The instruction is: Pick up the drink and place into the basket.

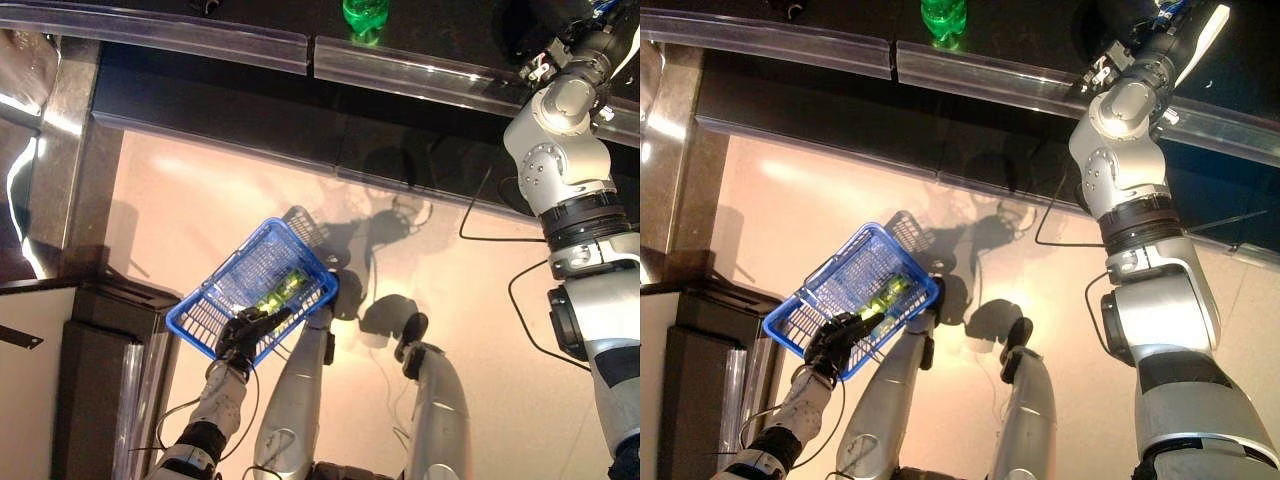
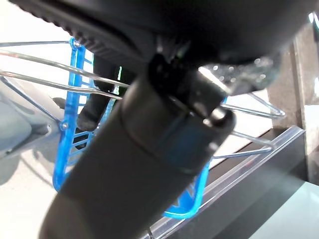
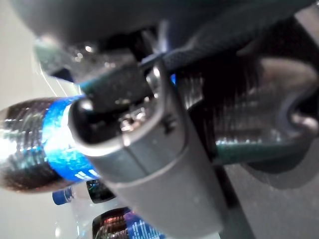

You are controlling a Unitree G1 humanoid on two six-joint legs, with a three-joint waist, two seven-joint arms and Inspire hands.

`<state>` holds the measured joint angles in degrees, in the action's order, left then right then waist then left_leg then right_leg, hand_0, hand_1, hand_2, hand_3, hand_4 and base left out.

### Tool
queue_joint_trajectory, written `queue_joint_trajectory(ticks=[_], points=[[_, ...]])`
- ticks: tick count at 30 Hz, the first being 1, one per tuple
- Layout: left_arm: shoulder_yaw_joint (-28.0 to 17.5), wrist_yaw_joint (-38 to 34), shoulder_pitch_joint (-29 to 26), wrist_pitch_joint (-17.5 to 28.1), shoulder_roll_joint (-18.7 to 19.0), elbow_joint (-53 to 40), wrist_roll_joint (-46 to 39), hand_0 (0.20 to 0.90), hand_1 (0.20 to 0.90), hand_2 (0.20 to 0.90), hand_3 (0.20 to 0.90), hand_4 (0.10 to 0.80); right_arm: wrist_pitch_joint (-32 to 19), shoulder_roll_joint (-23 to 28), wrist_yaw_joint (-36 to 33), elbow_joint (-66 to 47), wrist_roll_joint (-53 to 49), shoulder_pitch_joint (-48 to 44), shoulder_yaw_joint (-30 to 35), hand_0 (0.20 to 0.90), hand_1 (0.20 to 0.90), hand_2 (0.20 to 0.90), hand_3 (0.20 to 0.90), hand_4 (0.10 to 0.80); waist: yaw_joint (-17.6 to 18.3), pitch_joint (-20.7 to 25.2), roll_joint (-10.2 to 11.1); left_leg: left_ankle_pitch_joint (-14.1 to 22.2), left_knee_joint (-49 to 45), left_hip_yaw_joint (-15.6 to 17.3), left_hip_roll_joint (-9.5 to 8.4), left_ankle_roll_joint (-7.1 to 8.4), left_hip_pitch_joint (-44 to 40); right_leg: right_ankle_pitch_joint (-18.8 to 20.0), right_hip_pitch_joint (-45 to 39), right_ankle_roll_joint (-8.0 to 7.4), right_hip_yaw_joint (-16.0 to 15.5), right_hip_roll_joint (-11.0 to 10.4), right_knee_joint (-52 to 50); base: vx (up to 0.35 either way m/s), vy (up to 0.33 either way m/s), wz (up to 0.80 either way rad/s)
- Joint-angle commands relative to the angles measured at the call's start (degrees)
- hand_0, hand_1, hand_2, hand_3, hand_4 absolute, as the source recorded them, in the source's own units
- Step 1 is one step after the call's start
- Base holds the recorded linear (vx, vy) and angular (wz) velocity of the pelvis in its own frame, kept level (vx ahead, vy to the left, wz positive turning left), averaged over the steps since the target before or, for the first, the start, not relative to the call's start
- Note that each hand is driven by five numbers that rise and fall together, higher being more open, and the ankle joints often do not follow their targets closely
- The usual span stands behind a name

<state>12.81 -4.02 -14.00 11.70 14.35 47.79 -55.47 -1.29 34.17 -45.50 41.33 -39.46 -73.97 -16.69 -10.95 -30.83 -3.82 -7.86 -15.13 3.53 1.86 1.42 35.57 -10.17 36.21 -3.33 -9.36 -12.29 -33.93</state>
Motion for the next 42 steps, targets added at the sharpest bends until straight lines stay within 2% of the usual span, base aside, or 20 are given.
queue_joint_trajectory(ticks=[1, 4, 5, 6, 9, 17, 26, 33, 42], points=[[1.0, 2.1, 6.2, 5.2, 3.7, -5.9, -0.7, 0.3, 0.3, 0.3, 0.2, 0.1, -5.5, 7.0, -1.9, -5.0, 3.1, -9.6, -1.5, 0.3, 0.3, 0.3, 0.2, 0.1, -0.7, 1.0, -2.1, 5.1, -4.6, -3.8, -1.27, -0.43, -0.4, 7.6, -1.2, 0.36, -1.6, -1.2, 5.7, -0.047, 0.011, 0.01], [0.5, 2.5, 5.9, 6.0, 3.9, -6.0, -2.2, 0.3, 0.3, 0.3, 0.2, 0.1, -6.6, 7.0, -2.0, -6.1, 3.6, -8.9, -1.4, 0.3, 0.3, 0.3, 0.2, 0.1, -0.4, 1.0, -2.1, 5.4, -4.8, -3.6, -1.13, -0.35, -0.9, 7.2, -1.6, 0.51, -1.6, -1.2, 5.2, -0.035, 0.006, 0.0], [0.2, 2.5, 5.8, 5.9, 3.9, -6.2, -2.5, 0.3, 0.3, 0.3, 0.2, 0.1, -6.6, 7.0, -2.1, -6.6, 3.9, -8.8, -1.2, 0.3, 0.3, 0.3, 0.2, 0.1, -0.3, 1.0, -2.1, 6.7, -5.0, -3.8, -1.19, -0.02, -2.0, 5.8, -2.5, 0.05, -1.0, -1.1, 4.8, -0.043, 0.003, -0.01], [-0.1, 2.6, 5.8, 6.0, 4.0, -6.4, -2.6, 0.3, 0.3, 0.3, 0.2, 0.1, -6.5, 7.0, -2.1, -7.3, 4.2, -8.5, -1.0, 0.3, 0.3, 0.3, 0.2, 0.1, -0.2, 1.0, -2.1, 5.4, -4.8, -3.5, -1.05, -0.3, -1.4, 7.0, -2.0, 0.61, -1.6, -1.1, 5.2, -0.048, -0.001, -0.01], [-1.4, 3.2, 6.0, 6.2, 4.0, -7.1, -4.1, 0.3, 0.3, 0.3, 0.2, 0.1, -6.9, 7.1, -2.1, -11.9, 6.7, -6.4, 0.5, 0.3, 0.3, 0.3, 0.2, 0.1, 0.2, 1.0, -1.9, 5.6, -4.8, -3.2, -0.83, -0.14, -2.7, 6.4, -3.2, 0.81, -1.5, -1.1, 4.8, -0.091, -0.004, -0.01], [-4.1, 4.2, 6.9, 7.6, 4.5, -9.1, -3.0, 0.3, 0.3, 0.3, 0.2, 0.1, -2.3, 7.0, -0.1, -28.3, 12.1, 1.4, 5.4, 0.3, 0.3, 0.3, 0.2, 0.1, 1.8, 1.0, -1.3, 6.0, -4.5, -2.1, -0.05, 0.35, -7.4, 5.0, -7.5, 1.25, -1.4, -1.1, 4.4, -0.044, -0.003, 0.0], [-7.8, 6.3, 9.4, 9.6, 5.1, -17.4, -3.7, 0.3, 0.3, 0.3, 0.2, 0.1, -0.1, 4.8, 9.2, -44.2, 15.5, 13.5, 9.6, 0.3, 0.3, 0.3, 0.2, 0.1, 3.5, 3.6, -0.7, 5.8, -3.1, -1.0, 0.83, 1.03, -12.1, 3.8, -12.2, 1.83, -1.1, -0.9, 5.2, -0.004, 0.014, -0.03], [-10.5, 5.3, 11.5, 8.7, 5.8, -27.8, -0.8, 0.3, 0.3, 0.3, 0.2, 0.1, -2.5, -0.4, 18.6, -54.9, 12.1, 28.3, 12.6, 0.3, 0.3, 0.3, 0.2, 0.1, 4.9, 6.2, 0.9, 5.5, -2.0, -0.4, 1.84, 1.38, -16.6, 3.6, -17.5, 2.45, -0.9, 0.2, 7.2, 0.034, -0.016, -0.04], [-10.0, 4.6, 12.0, 7.9, 5.9, -36.4, 2.8, 0.3, 0.3, 0.3, 0.2, 0.1, -1.8, -6.1, 28.1, -63.1, 9.1, 38.8, 8.6, 0.3, 0.3, 0.3, 0.2, 0.1, 5.6, 8.6, 1.3, 4.6, 1.1, -0.4, 2.37, 1.67, -20.4, 4.7, -22.3, 2.66, -0.7, 1.2, 11.4, 0.026, 0.003, -0.04]])
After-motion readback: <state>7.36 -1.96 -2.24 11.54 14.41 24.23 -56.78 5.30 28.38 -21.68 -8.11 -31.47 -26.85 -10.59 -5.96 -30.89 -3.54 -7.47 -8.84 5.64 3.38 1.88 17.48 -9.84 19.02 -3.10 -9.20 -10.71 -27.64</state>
